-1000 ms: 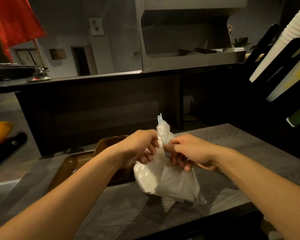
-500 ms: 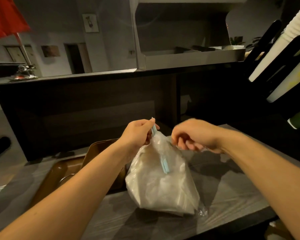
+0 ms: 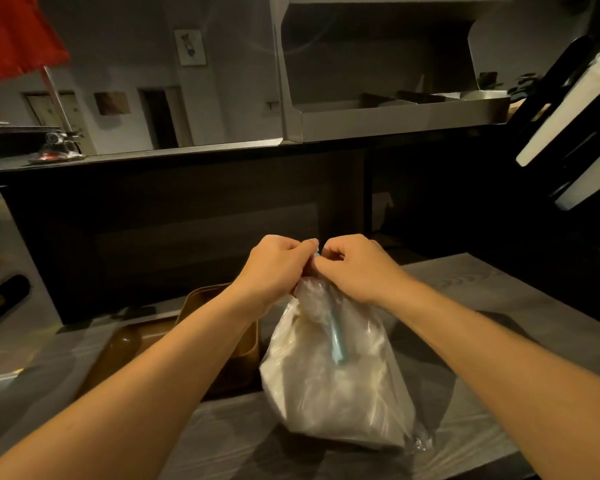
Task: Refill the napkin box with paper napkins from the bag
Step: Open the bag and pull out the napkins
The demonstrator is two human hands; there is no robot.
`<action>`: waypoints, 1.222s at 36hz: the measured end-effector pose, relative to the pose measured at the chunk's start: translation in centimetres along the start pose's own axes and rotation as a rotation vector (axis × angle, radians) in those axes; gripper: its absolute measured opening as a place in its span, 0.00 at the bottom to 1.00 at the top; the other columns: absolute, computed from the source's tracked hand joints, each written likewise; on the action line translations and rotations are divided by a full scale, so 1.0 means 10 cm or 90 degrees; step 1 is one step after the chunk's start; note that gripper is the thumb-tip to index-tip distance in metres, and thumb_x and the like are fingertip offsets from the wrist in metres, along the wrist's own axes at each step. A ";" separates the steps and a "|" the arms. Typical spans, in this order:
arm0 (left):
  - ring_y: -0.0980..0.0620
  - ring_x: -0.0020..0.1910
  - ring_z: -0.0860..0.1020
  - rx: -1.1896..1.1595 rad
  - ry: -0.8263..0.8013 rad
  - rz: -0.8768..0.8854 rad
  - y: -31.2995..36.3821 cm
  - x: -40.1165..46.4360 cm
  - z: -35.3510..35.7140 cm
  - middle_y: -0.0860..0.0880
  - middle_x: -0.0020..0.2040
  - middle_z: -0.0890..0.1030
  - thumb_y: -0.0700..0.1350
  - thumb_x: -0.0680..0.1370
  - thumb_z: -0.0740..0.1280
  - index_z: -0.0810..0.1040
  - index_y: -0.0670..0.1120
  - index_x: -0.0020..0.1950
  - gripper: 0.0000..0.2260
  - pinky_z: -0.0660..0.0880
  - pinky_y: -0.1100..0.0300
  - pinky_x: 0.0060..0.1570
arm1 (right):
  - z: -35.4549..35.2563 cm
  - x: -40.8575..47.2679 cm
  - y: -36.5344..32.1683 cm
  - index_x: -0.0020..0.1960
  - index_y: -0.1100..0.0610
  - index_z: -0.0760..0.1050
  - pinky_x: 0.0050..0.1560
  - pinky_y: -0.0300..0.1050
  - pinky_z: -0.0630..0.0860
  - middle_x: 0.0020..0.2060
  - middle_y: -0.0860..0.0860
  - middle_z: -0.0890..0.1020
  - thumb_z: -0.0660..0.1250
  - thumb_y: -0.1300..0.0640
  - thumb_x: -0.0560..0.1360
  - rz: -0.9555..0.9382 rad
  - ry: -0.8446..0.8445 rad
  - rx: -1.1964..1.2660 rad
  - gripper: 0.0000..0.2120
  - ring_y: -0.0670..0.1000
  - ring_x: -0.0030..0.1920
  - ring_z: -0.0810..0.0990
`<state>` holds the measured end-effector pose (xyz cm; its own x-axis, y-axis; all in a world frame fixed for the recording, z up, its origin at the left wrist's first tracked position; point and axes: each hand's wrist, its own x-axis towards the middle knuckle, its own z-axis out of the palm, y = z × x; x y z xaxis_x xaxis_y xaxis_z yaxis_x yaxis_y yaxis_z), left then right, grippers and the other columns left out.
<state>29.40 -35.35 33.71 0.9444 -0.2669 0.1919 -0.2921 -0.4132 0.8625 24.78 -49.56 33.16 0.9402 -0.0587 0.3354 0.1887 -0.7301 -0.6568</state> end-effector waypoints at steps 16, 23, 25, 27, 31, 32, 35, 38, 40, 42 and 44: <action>0.55 0.25 0.80 0.000 -0.023 -0.099 0.07 0.00 0.00 0.46 0.31 0.83 0.47 0.85 0.60 0.82 0.39 0.46 0.16 0.75 0.65 0.27 | 0.12 0.01 0.04 0.38 0.54 0.78 0.41 0.50 0.80 0.31 0.51 0.80 0.69 0.49 0.79 -0.035 0.084 -0.034 0.13 0.51 0.35 0.79; 0.56 0.26 0.77 -0.073 -0.031 -0.109 -0.01 -0.03 -0.04 0.49 0.29 0.80 0.52 0.84 0.61 0.82 0.41 0.48 0.18 0.75 0.63 0.29 | 0.06 0.01 0.01 0.40 0.54 0.81 0.36 0.39 0.73 0.28 0.47 0.79 0.70 0.46 0.78 0.015 0.082 0.034 0.14 0.42 0.29 0.75; 0.56 0.26 0.76 -0.080 -0.031 -0.100 -0.03 -0.04 -0.07 0.49 0.29 0.80 0.53 0.84 0.61 0.83 0.41 0.48 0.19 0.74 0.64 0.29 | 0.03 0.03 0.03 0.40 0.54 0.82 0.38 0.44 0.77 0.30 0.49 0.81 0.69 0.45 0.78 0.054 0.095 0.105 0.15 0.45 0.31 0.78; 0.56 0.26 0.75 -0.083 -0.023 -0.114 -0.04 -0.05 -0.10 0.49 0.29 0.78 0.53 0.84 0.61 0.82 0.41 0.46 0.19 0.73 0.66 0.27 | -0.03 0.04 0.05 0.41 0.57 0.82 0.33 0.44 0.76 0.30 0.48 0.81 0.69 0.47 0.79 0.115 0.111 0.227 0.15 0.45 0.29 0.77; 0.56 0.24 0.72 -0.105 -0.009 -0.157 -0.07 -0.09 -0.15 0.49 0.29 0.75 0.54 0.83 0.62 0.78 0.42 0.44 0.17 0.68 0.66 0.23 | -0.18 0.02 0.16 0.47 0.58 0.82 0.27 0.37 0.71 0.32 0.50 0.79 0.67 0.51 0.81 0.221 0.155 0.385 0.11 0.43 0.26 0.71; 0.56 0.24 0.71 -0.104 -0.008 -0.169 -0.07 -0.10 -0.15 0.50 0.29 0.74 0.54 0.83 0.62 0.77 0.43 0.43 0.17 0.67 0.65 0.23 | -0.21 0.00 0.19 0.49 0.58 0.81 0.26 0.36 0.70 0.32 0.50 0.79 0.67 0.52 0.81 0.244 0.164 0.406 0.10 0.43 0.26 0.71; 0.55 0.24 0.69 -0.119 -0.003 -0.200 -0.09 -0.12 -0.16 0.50 0.27 0.72 0.56 0.83 0.61 0.75 0.43 0.43 0.18 0.65 0.63 0.25 | -0.23 -0.04 0.25 0.51 0.58 0.81 0.24 0.34 0.69 0.32 0.50 0.77 0.66 0.54 0.82 0.294 0.181 0.453 0.08 0.44 0.27 0.70; 0.55 0.24 0.68 -0.190 0.006 -0.199 -0.06 -0.15 -0.17 0.51 0.26 0.71 0.55 0.83 0.61 0.74 0.44 0.43 0.16 0.65 0.63 0.26 | -0.26 -0.09 0.24 0.51 0.59 0.81 0.24 0.34 0.69 0.33 0.51 0.77 0.67 0.55 0.81 0.302 0.179 0.493 0.07 0.43 0.25 0.71; 0.55 0.24 0.67 -0.259 0.026 -0.175 -0.02 -0.18 -0.19 0.52 0.26 0.70 0.55 0.83 0.62 0.73 0.45 0.42 0.15 0.65 0.63 0.25 | -0.30 -0.12 0.21 0.50 0.59 0.81 0.24 0.34 0.70 0.34 0.52 0.78 0.68 0.56 0.81 0.288 0.176 0.542 0.07 0.43 0.23 0.72; 0.56 0.25 0.68 -0.324 0.053 -0.154 0.04 -0.21 -0.21 0.52 0.26 0.70 0.55 0.82 0.64 0.73 0.46 0.42 0.15 0.66 0.63 0.26 | -0.34 -0.15 0.15 0.51 0.58 0.82 0.26 0.33 0.72 0.35 0.52 0.79 0.68 0.55 0.80 0.264 0.170 0.596 0.07 0.42 0.23 0.75; 0.56 0.25 0.69 -0.381 0.079 -0.146 0.11 -0.24 -0.22 0.52 0.25 0.71 0.55 0.81 0.66 0.74 0.45 0.43 0.15 0.68 0.64 0.26 | -0.39 -0.18 0.08 0.53 0.59 0.82 0.29 0.33 0.76 0.37 0.52 0.82 0.69 0.54 0.80 0.243 0.160 0.665 0.09 0.42 0.26 0.78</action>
<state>27.18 -33.25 35.29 0.9936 -0.1128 -0.0058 0.0193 0.1182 0.9928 22.09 -52.65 34.66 0.9260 -0.3751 0.0421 0.1572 0.2818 -0.9465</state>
